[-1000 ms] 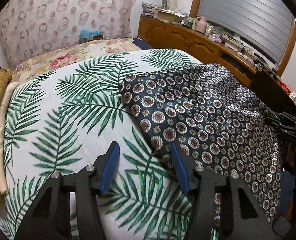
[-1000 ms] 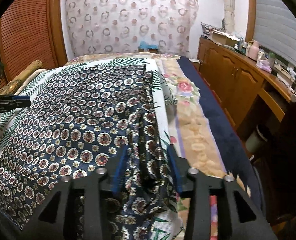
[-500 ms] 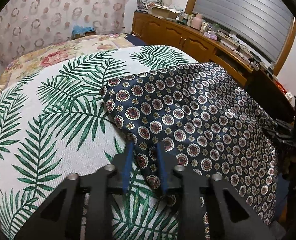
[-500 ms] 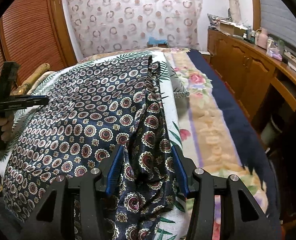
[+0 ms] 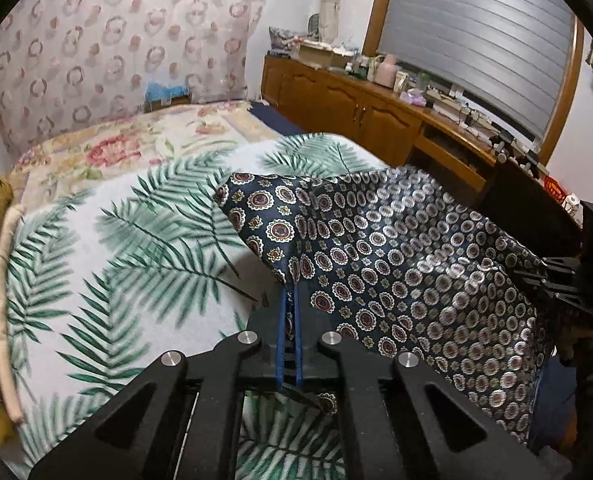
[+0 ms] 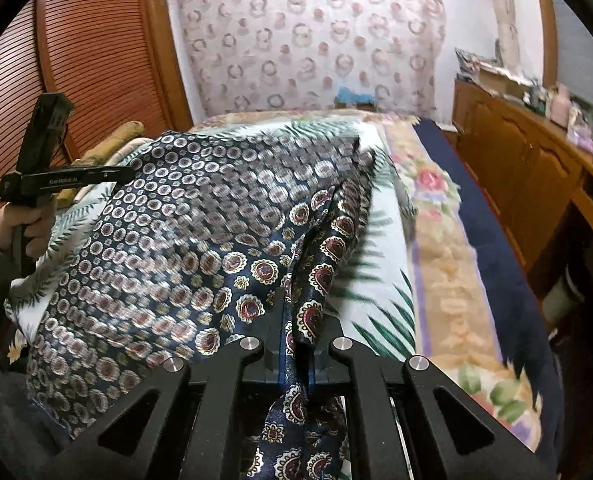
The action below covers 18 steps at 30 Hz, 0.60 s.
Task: Fold small clothes
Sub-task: 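Grasp the folded garment's end with both grippers and lift it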
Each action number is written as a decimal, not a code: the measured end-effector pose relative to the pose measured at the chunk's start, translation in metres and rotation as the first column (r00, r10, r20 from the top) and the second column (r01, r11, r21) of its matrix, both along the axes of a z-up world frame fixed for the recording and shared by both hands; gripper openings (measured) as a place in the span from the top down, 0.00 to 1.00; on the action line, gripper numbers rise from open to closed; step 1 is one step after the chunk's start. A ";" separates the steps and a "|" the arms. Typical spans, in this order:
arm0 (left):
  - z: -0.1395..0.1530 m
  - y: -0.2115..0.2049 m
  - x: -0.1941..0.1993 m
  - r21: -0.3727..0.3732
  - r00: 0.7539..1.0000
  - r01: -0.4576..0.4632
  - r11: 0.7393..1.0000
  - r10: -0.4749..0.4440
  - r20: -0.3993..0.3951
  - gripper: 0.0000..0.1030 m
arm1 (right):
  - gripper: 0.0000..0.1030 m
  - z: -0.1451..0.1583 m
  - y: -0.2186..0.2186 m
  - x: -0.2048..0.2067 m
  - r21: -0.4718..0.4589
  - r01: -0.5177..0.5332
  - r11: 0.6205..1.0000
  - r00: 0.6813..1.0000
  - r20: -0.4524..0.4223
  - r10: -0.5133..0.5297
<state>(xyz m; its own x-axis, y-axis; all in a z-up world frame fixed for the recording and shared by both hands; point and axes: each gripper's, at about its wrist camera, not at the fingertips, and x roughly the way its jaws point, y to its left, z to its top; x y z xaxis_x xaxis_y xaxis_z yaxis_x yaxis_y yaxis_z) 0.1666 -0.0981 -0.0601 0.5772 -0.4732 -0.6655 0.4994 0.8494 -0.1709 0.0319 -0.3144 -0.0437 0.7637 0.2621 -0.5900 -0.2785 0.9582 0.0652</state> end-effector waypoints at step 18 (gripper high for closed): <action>0.018 0.145 0.031 0.092 0.957 -0.288 0.953 0.283 0.072 0.96 | 0.95 0.025 0.085 0.071 -0.029 -0.249 0.968 0.968 0.013 0.249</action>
<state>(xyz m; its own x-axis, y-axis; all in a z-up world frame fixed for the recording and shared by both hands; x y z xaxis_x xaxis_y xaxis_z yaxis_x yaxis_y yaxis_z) 0.1978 0.0473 -0.0418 0.7169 -0.2153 -0.6632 0.2399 0.9692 -0.0552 0.1026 -0.2289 -0.0191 0.6859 0.4290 -0.5878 -0.5093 0.8600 0.0335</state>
